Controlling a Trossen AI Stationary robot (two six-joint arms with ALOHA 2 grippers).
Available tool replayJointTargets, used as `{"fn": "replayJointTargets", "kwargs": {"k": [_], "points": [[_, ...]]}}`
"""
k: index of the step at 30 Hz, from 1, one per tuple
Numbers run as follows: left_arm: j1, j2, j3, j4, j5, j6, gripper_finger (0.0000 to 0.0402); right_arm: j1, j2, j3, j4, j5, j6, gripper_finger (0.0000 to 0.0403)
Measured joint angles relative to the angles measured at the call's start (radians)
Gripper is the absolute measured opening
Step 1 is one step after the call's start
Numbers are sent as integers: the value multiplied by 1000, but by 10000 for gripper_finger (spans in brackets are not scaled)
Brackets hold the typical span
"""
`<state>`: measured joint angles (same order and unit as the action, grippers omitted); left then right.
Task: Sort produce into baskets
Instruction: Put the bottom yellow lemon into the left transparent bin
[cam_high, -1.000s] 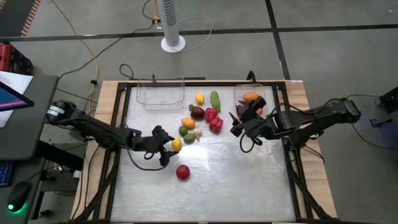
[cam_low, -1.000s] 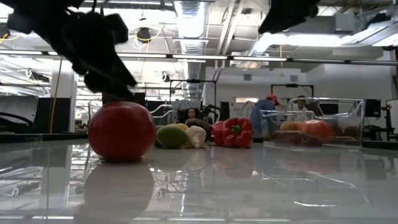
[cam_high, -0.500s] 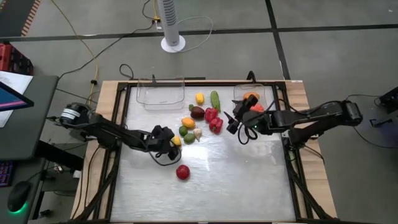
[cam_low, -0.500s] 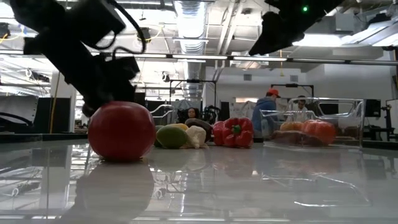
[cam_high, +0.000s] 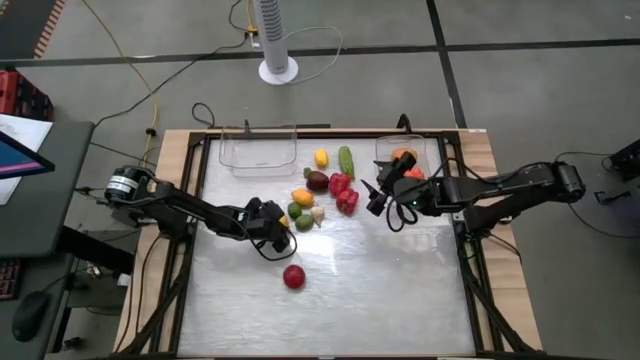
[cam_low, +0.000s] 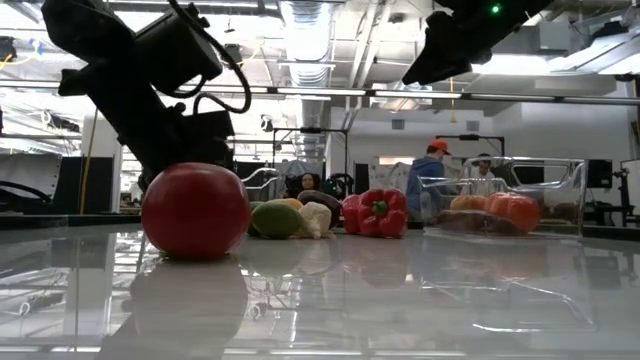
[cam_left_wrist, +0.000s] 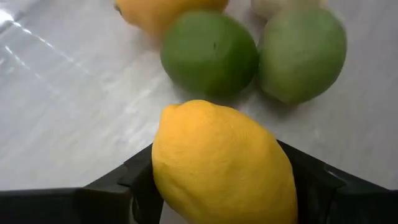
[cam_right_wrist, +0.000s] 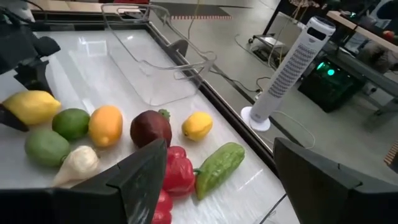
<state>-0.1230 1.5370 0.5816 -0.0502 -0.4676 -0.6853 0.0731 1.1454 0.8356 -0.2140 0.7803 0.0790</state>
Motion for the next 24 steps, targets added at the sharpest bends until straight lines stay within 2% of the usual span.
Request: {"fn": "replayJointTargets", "kwargs": {"k": [5, 10, 15, 17, 21, 24], "points": [[-4, -115, 0, -117, -64, 18, 238, 0, 0, 0, -1, 0, 10, 319], [17, -298, 0, -183, -198, 91, 245, -1, 0, 0, 3, 0, 18, 319], [137, -461, 0, -156, -271, 235, 247, -1, 0, 0, 15, 0, 18, 319], [238, -498, 1, -160, -247, 284, 247, -1, 0, 0, 25, -4, 18, 319], [474, -508, 36, -166, -91, 381, 248, -1, 5, 0, 47, -23, 18, 319], [619, -479, 74, -164, -14, 437, 253, -1, 6, 0, 44, -25, 18, 319]]}}
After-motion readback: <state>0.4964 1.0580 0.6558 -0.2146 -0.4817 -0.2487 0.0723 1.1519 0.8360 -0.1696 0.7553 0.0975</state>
